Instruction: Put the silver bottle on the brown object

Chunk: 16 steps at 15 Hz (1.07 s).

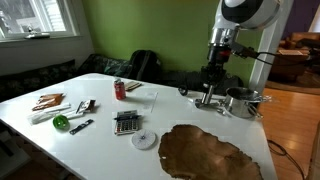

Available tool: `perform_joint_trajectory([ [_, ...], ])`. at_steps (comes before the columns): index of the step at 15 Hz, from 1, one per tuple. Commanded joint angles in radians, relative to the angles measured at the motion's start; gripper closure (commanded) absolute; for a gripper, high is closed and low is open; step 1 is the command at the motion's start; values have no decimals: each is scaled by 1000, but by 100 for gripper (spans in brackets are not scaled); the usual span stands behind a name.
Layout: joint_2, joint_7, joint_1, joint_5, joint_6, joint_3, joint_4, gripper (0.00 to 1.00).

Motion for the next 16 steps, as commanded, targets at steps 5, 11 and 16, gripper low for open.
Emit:
perform_joint_trajectory([
  [5, 1, 49, 25, -75, 19, 3, -14, 89],
  [11, -8, 198, 128, -191, 44, 93, -37, 89],
  [16, 3, 226, 157, -216, 23, 115, -29, 64],
])
